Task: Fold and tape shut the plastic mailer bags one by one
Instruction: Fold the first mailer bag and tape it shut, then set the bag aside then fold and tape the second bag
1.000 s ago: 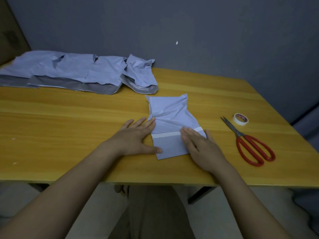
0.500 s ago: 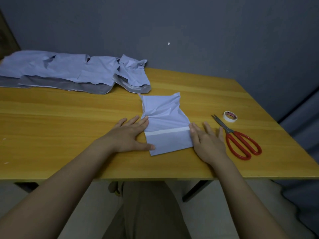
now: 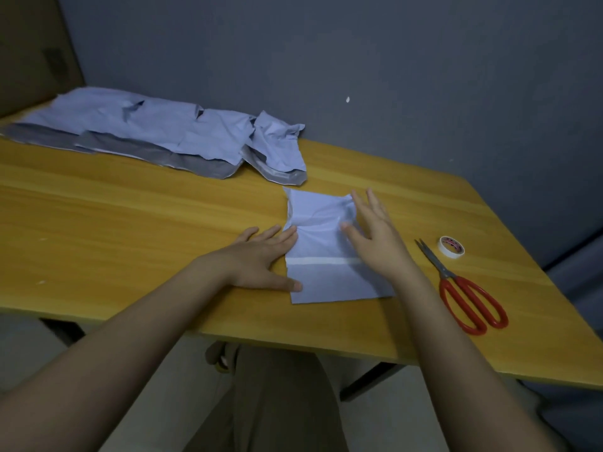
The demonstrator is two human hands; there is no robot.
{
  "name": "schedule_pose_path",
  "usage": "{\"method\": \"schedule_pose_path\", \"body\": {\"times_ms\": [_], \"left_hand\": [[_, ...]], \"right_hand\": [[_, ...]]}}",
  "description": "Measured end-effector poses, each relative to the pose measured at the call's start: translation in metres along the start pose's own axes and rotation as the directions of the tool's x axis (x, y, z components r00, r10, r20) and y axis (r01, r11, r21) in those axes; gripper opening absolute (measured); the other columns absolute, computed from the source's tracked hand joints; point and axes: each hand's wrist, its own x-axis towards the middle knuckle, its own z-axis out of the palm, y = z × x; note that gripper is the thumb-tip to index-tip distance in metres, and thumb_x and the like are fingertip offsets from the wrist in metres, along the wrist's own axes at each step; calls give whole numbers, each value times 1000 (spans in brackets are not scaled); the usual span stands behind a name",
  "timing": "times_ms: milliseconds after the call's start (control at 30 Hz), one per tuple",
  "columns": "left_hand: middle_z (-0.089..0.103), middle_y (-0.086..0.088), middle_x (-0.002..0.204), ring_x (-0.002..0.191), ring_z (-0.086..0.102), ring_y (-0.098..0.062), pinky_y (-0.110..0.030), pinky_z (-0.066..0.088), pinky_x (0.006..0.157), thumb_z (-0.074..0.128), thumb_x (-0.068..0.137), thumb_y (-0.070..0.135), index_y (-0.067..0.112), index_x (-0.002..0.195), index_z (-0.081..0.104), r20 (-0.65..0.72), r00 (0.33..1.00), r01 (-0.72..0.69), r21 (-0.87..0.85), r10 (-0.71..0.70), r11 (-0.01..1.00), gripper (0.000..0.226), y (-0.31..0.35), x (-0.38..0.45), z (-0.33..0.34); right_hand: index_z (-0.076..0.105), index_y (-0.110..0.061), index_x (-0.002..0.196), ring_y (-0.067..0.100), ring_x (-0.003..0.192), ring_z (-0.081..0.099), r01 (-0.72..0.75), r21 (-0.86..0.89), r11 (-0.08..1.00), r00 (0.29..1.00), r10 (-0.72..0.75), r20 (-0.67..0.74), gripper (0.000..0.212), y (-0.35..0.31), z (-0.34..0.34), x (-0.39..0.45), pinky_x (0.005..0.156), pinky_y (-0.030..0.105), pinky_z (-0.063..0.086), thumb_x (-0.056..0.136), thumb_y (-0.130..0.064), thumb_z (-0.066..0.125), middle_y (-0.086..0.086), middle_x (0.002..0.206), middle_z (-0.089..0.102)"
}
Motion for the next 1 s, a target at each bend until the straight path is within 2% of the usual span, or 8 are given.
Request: {"method": "schedule_pose_path", "body": {"times_ms": [67,133,233,333,400,567,733,1000], "left_hand": [[-19,18,155,142,-16,-2,-35,-9,117,48,80,72,30,150,-12,-1,1000,-6,-59,6,998,101,-1,0,-3],[-16,17,156,143,-14,-3,-33,-7,117,55,83,64,30,151,-9,26,1000,4,-107,-1,994,99,0,-1,-9],[4,14,158,145,2,-10,-30,9,117,57,90,43,27,152,13,-17,999,23,-190,-27,982,77,1,1,-21],[40,3,143,135,30,-17,-31,27,110,49,95,20,21,137,46,-255,965,-33,-332,-56,943,42,-1,13,-31],[46,0,135,129,37,-17,-33,33,106,48,95,18,19,131,51,-353,932,-39,-323,-82,946,36,-4,25,-39],[47,-3,135,127,40,-18,-33,37,102,51,93,21,17,131,52,-401,911,-24,-284,-96,959,38,-7,68,-60],[48,-10,136,125,44,-28,-42,40,101,45,93,18,16,125,58,-426,901,-9,-216,-85,976,34,-5,125,-83],[54,-10,126,112,52,-30,-41,47,90,44,93,17,15,115,64,-487,868,35,-141,-100,989,29,-11,235,-111]], "right_hand": [[17,-41,149,18,147,-9,-12,-30,999,996,14,86,68,-1,7,19,116,38,11,93,-39,56,-5,160,-11],[20,-44,148,22,146,-15,87,-233,969,978,-39,203,69,0,13,35,117,43,6,91,-40,59,-4,160,-14],[27,-38,147,19,147,-6,240,-422,874,946,-115,302,61,-1,23,55,118,45,-1,93,-35,55,-4,161,2],[34,-29,146,19,144,18,260,-398,880,953,-169,251,58,0,31,70,117,41,13,93,-28,57,0,157,24],[39,-24,143,21,139,28,270,-400,876,957,-198,211,56,4,33,78,112,34,22,91,-26,59,1,151,34],[46,-19,136,25,130,37,243,-429,870,969,-197,149,52,23,27,104,101,35,32,86,-19,63,3,141,44],[48,-18,130,26,127,39,114,-457,882,993,-101,53,45,59,13,137,90,35,37,87,-15,59,4,136,45],[52,-15,126,31,121,41,-76,-552,831,994,22,-103,39,133,-15,217,92,37,34,88,-9,51,9,131,49]]}}
